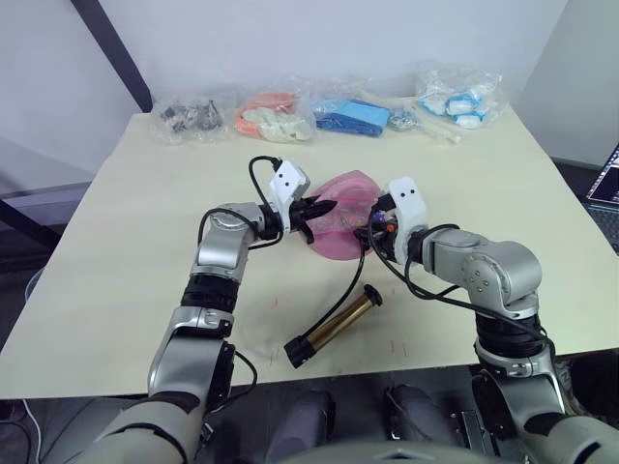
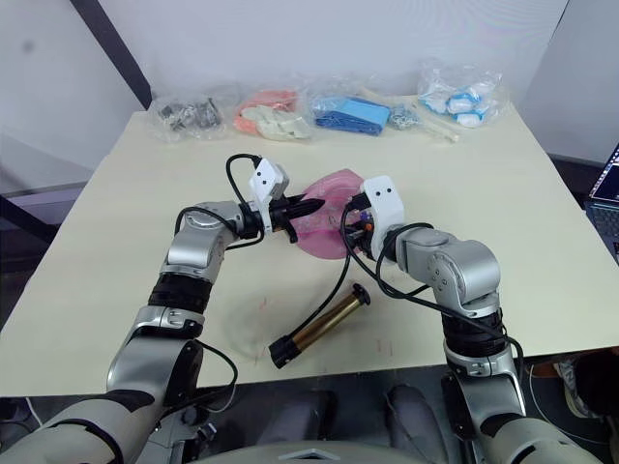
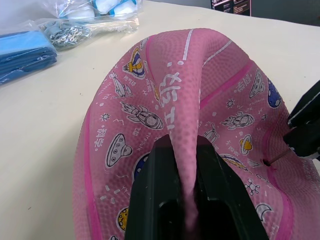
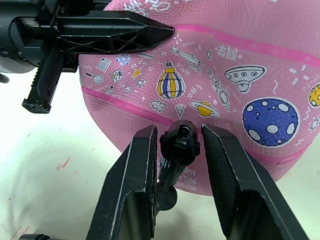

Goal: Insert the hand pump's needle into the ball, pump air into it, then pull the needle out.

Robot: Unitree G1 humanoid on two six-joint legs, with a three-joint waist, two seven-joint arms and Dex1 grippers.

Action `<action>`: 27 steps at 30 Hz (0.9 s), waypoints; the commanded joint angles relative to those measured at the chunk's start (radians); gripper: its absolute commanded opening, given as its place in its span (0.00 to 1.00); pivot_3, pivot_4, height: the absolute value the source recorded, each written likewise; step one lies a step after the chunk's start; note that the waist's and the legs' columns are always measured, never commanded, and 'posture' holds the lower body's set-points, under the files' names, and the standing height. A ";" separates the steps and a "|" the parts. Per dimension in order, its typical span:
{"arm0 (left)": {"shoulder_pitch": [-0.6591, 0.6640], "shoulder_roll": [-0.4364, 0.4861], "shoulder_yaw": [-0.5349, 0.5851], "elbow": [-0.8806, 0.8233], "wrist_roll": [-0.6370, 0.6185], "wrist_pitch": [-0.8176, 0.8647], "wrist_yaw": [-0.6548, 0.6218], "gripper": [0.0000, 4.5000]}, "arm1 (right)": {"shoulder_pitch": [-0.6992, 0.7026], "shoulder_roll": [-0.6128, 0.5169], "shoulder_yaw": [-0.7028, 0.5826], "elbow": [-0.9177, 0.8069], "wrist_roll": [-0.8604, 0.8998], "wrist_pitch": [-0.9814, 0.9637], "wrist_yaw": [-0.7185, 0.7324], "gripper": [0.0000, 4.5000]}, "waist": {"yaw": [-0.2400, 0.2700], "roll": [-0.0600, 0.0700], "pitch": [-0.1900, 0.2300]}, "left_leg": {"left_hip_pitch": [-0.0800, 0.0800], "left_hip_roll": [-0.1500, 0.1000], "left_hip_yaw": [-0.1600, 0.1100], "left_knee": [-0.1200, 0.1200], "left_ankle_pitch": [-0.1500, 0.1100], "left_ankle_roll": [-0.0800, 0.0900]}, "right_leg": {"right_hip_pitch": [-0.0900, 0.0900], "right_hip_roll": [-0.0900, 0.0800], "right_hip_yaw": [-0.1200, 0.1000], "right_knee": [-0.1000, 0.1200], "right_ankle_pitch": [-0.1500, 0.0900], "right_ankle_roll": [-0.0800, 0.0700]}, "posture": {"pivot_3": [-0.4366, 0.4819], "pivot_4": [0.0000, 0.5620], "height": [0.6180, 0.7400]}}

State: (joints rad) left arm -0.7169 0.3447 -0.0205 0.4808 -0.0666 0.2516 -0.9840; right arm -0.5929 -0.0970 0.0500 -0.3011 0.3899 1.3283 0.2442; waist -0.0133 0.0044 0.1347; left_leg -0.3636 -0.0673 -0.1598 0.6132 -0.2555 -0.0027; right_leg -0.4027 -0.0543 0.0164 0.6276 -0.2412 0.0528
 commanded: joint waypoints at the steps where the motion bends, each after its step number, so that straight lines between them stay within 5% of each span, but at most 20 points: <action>1: 0.068 -0.010 -0.089 0.111 0.043 0.042 -0.005 0.00 | 0.003 -0.005 0.002 -0.013 0.005 0.003 -0.002 0.32 | 0.000 0.000 0.000 | 0.000 0.000 0.000 0.000 0.000 0.000 | 0.000 0.000 0.000 0.000 0.000 0.000 | 0.48 0.27 1.00; 12: 0.064 -0.011 -0.090 0.117 0.043 0.037 -0.003 0.00 | -0.003 0.008 -0.019 -0.016 0.014 -0.007 -0.010 0.32 | 0.000 0.000 0.000 | 0.000 0.000 0.000 0.001 0.000 0.000 | 0.000 0.001 0.000 0.000 0.001 -0.001 | 0.48 0.27 1.00; 15: 0.064 -0.011 -0.090 0.117 0.043 0.038 -0.004 0.00 | -0.002 0.007 -0.023 -0.019 0.012 -0.011 -0.013 0.09 | 0.000 0.000 0.000 | 0.000 0.000 0.000 0.001 0.000 0.000 | 0.000 0.001 0.000 0.001 0.001 -0.001 | 0.48 0.27 1.00; 22: 0.063 -0.010 -0.092 0.120 0.043 0.038 -0.005 0.00 | -0.003 -0.024 -0.009 -0.027 0.009 -0.027 0.001 0.08 | 0.000 0.000 0.000 | 0.000 0.000 0.001 0.002 0.000 0.000 | 0.000 0.001 0.000 0.001 0.002 -0.004 | 0.48 0.27 1.00; 27: 0.063 -0.011 -0.096 0.110 0.037 0.043 -0.011 0.00 | -0.040 -0.138 0.137 -0.015 -0.037 -0.111 0.068 0.08 | 0.001 0.000 0.000 | 0.000 -0.001 0.001 0.003 0.000 0.000 | 0.001 0.001 0.000 0.001 0.002 -0.003 | 0.48 0.27 1.00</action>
State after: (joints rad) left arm -0.7229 0.3443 -0.0321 0.4899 -0.0690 0.2476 -0.9839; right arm -0.5980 -0.2036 0.1377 -0.2954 0.3775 1.2697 0.2850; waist -0.0127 0.0045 0.1346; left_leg -0.3634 -0.0683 -0.1587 0.6158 -0.2552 -0.0028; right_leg -0.4020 -0.0531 0.0164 0.6287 -0.2390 0.0493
